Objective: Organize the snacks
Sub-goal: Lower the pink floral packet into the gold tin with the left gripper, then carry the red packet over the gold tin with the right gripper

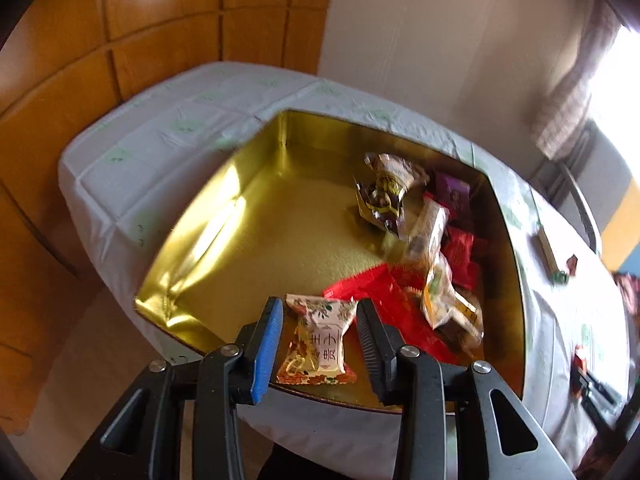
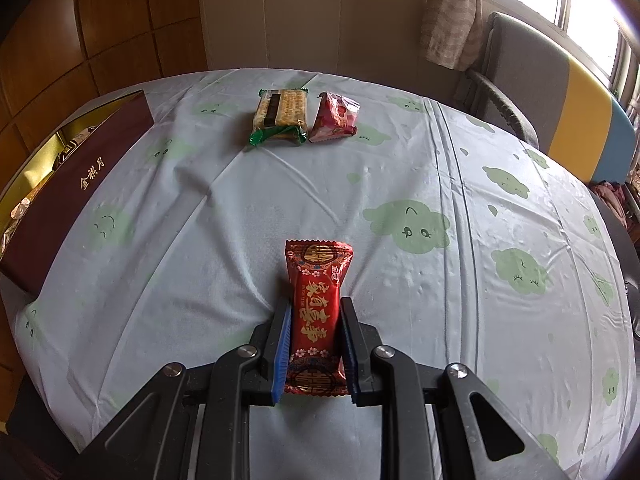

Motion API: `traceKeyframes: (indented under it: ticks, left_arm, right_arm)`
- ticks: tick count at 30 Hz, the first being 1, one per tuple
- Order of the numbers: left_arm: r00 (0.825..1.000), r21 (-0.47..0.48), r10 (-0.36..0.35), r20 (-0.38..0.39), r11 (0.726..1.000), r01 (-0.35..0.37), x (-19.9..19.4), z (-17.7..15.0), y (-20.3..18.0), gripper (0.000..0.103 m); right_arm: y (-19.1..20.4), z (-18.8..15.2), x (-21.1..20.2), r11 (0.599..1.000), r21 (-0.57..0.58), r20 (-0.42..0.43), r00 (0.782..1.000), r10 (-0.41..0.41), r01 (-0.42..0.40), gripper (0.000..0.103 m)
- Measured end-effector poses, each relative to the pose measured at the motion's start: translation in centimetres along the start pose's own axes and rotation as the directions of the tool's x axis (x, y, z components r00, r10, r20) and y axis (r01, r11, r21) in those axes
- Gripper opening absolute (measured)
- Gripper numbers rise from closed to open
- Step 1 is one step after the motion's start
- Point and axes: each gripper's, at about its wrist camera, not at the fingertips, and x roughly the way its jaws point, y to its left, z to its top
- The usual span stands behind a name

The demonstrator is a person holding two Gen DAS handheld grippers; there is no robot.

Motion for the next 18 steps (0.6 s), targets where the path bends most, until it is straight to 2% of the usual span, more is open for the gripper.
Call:
traceKeyframes:
  ticks: [4,18]
  left_arm:
    - [0.999,0.003,0.016,0.046,1.0,-0.016,-1.0,0.1,-0.1,0.041]
    - [0.998,0.052,0.023,0.064,0.998,-0.027,-1.6,-1.2,-0.8,0.041]
  right_arm:
    - [0.1,0.0,0.0,1.0,-0.005,-0.002,1.0,-0.009,0.009,0.022]
    - [0.8,0.4,0.1,0.998,-0.039,-0.038,0.998,-0.048,0.046,0.022]
